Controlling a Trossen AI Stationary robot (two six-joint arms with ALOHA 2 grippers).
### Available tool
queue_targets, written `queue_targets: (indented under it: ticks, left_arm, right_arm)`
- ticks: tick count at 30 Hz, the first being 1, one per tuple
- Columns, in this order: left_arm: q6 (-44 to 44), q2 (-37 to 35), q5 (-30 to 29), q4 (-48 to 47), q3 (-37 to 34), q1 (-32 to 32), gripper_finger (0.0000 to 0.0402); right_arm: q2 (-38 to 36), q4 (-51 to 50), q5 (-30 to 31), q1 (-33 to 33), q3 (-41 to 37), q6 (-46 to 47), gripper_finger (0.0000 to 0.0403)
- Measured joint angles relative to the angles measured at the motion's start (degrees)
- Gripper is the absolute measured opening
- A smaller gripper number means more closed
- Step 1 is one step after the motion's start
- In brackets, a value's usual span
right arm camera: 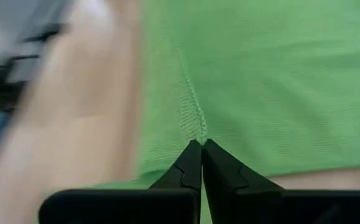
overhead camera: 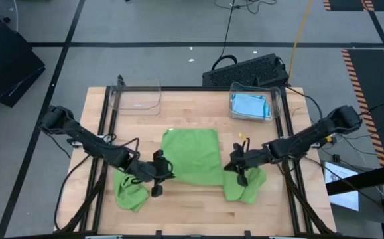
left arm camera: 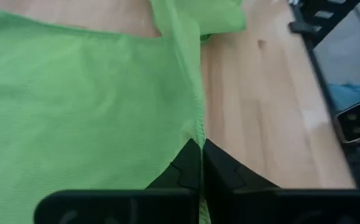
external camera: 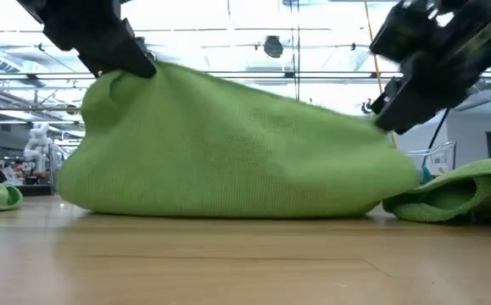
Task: Fold microfiber towels
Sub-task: Fold the center green microfiber cloth
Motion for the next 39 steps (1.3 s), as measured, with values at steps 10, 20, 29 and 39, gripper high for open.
queue_targets:
  ticks: [10,20,29,39]
  left_arm:
    - [0.7,-0.2,-10.4,-10.9,0.1,7.1,0.0009]
    - [4.5,0.3,-10.6,-13.0,0.1,15.6,0.0009]
    - [6.7,1.4,-9.6,-13.5,0.1,19.2,0.0005]
    - [7.2,1.9,-9.6,-13.3,0.1,20.4,0.0004]
  right_arm:
    - [0.6,-0.5,9.5,-10.5,0.0,-6.5,0.0000]
    - [0.6,0.6,9.2,-19.5,0.0,-10.7,0.0000]
    - [1.6,2.4,9.0,-23.5,0.1,-11.7,0.0000]
    - [8.6,8.4,6.3,-25.8,0.1,-13.2,0.0000]
